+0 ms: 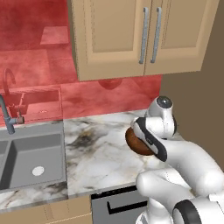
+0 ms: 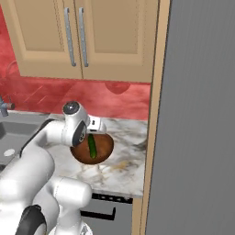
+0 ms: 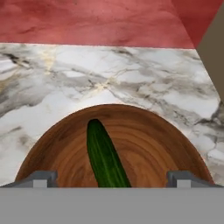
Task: Take the eggplant, cucumber, and bell pepper from the freezer and place them in the bowl on the counter.
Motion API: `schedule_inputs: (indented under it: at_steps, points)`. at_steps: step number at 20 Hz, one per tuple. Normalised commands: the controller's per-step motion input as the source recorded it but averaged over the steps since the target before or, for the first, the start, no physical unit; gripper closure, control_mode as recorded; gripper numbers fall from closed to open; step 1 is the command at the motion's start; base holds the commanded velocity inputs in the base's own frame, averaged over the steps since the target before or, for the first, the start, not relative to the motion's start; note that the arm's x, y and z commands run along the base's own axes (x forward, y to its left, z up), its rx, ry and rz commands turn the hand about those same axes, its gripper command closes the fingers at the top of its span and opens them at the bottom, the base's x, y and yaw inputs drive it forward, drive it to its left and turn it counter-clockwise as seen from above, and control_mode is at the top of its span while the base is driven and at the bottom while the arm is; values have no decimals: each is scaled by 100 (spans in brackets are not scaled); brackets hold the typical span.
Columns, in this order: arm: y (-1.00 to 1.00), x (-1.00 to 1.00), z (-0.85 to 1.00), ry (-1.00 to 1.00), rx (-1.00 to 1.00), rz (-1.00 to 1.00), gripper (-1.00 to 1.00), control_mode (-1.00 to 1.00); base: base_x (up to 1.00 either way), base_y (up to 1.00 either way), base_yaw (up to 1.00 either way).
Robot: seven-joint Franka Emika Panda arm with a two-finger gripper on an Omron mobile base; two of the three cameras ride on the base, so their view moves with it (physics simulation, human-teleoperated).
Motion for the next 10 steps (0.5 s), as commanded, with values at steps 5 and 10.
schedule_inputs:
  at_steps: [5, 10]
  points:
    - [-20, -59, 51, 0, 0, 0, -100, -100, 0, 0, 0]
    - [-7, -73, 44, 0, 0, -1, -100, -100, 0, 0, 0]
